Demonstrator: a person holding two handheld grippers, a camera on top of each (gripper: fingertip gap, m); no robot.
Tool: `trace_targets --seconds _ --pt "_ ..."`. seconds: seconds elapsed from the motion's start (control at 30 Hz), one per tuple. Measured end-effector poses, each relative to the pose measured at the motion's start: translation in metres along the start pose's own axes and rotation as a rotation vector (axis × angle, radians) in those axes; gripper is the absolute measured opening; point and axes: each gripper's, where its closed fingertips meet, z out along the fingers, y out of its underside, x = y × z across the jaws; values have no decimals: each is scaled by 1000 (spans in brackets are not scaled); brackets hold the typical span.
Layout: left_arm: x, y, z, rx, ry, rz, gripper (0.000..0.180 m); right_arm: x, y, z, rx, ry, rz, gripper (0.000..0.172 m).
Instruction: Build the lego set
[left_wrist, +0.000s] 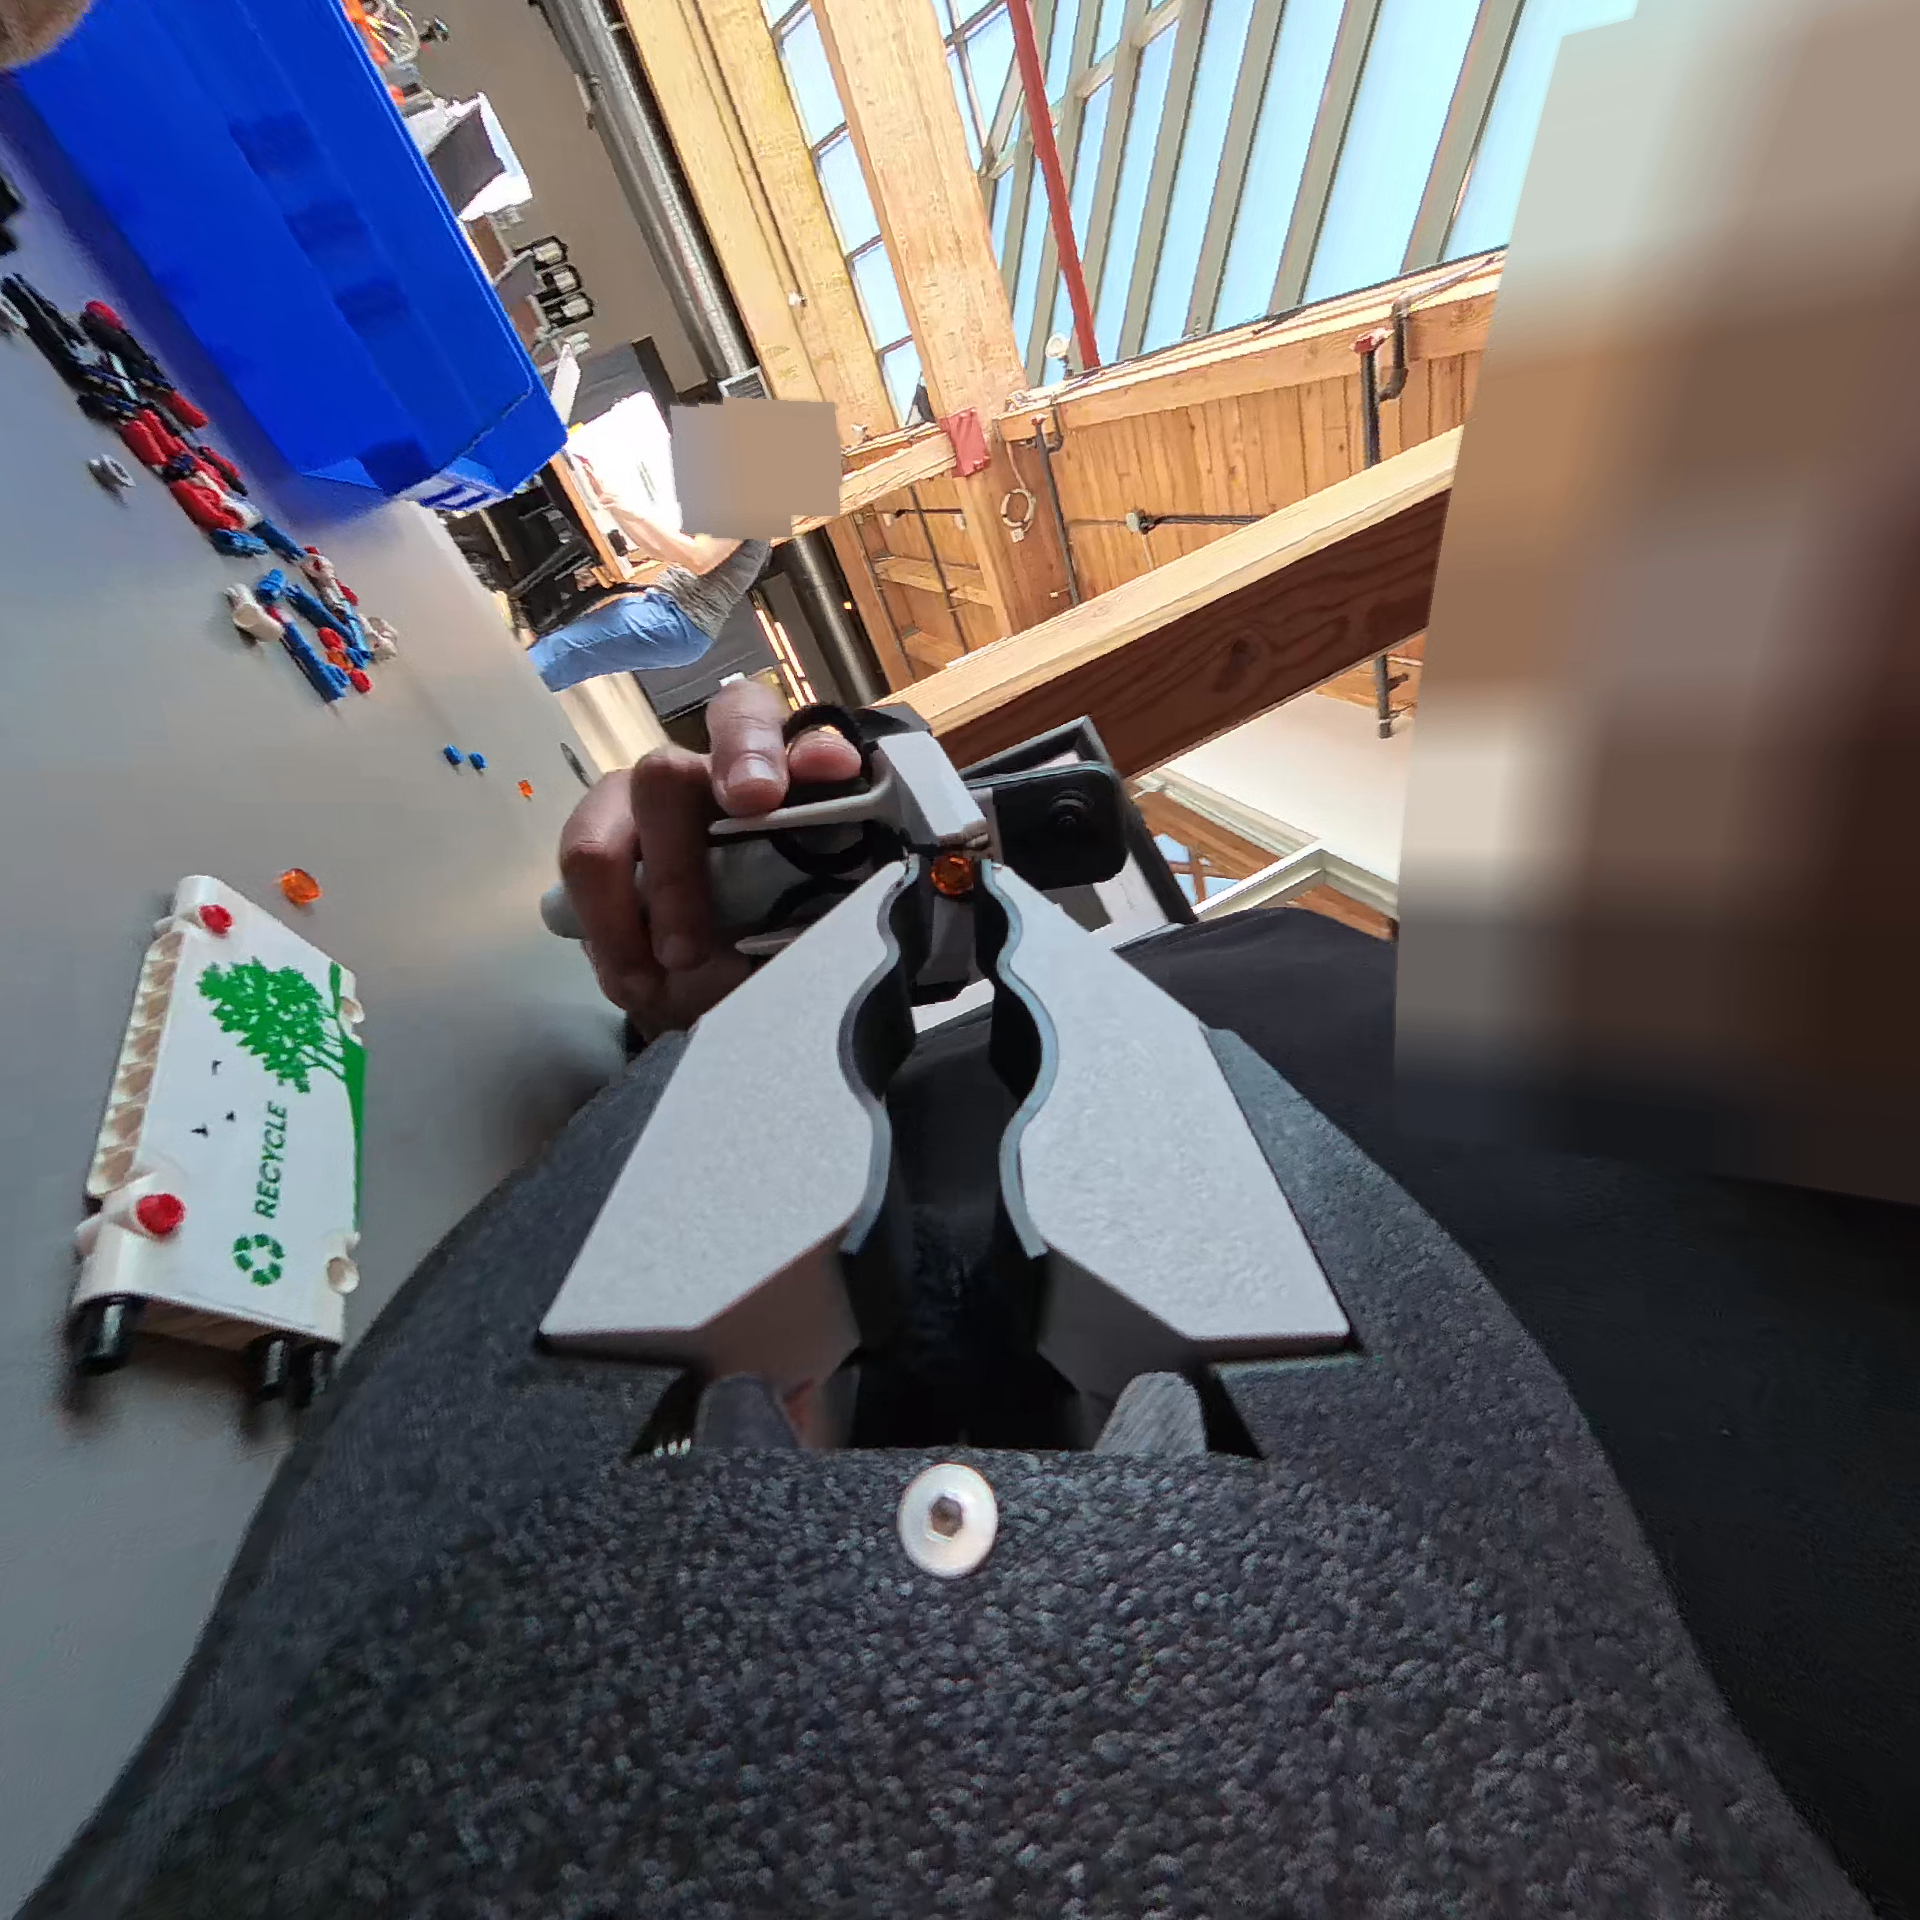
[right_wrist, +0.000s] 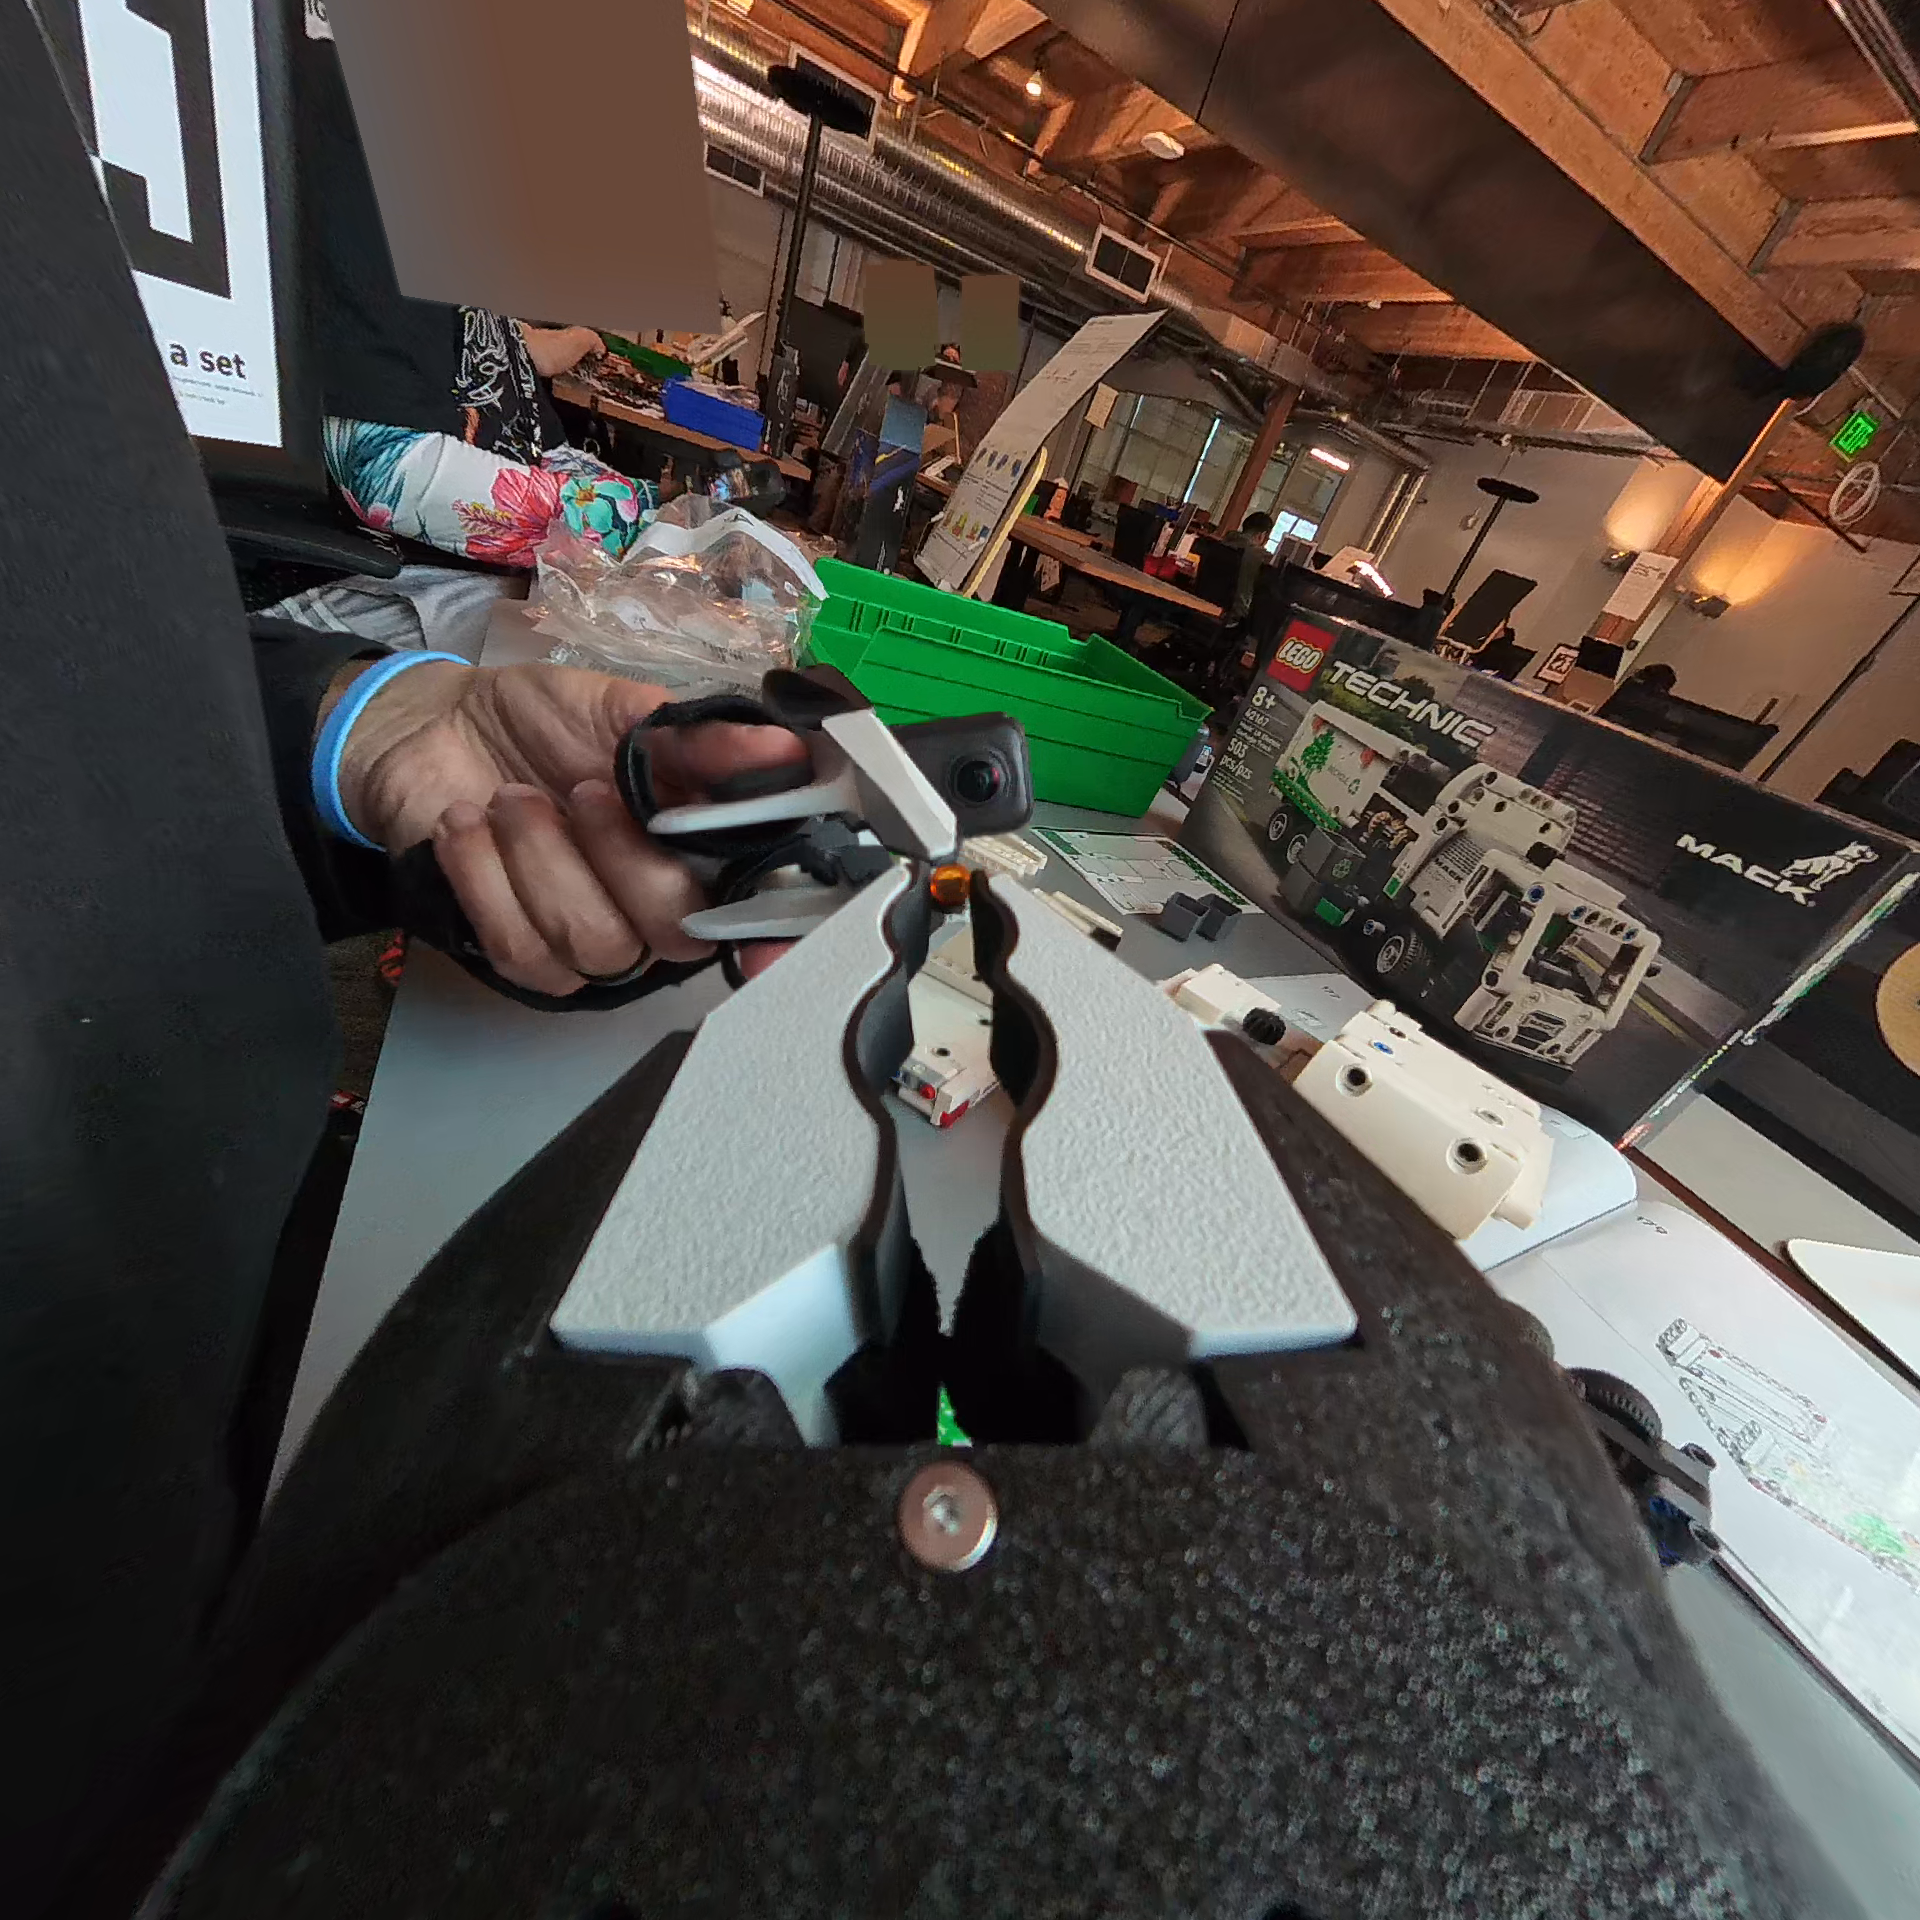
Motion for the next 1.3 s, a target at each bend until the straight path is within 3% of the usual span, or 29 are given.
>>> trace_targets --seconds 0.13,0.27,0.33,0.4,0.47,0.6,0.7,1.1,1.2,1.3 --pt "-10 -2 -1 -54 -184 217 5 2 10 -2 -37 12 50 5" --pt "-30 -5 -9 -184 -498 598 5 12 26 -16 -122 48 190 4" --pt "-44 -7 -17 -300 -699 848 6 17 44 -21 -239 45 340 7" --pt "-55 -8 -22 -436 -853 1075 6 7 54 -22 -337 -46 507 27" --pt "-63 -8 -24 -554 -951 1259 6 3 63 -21 -408 -59 649 26" --pt "-71 -4 -20 -708 -1034 1516 6 -2 57 -11 -329 -140 966 18" --pt "-74 -2 -18 -745 -1047 1577 6 -1 63 -10 -294 -163 1081 15" --pt "-75 4 -16 -732 -1041 1566 6 -5 71 -7 -303 -179 1135 1" --pt "-78 6 -21 -715 -1044 1466 6 -8 75 -4 -305 -192 1184 2" --pt "-90 10 -41 -744 -1093 1305 6 -6 83 -8 -367 -160 1037 15"
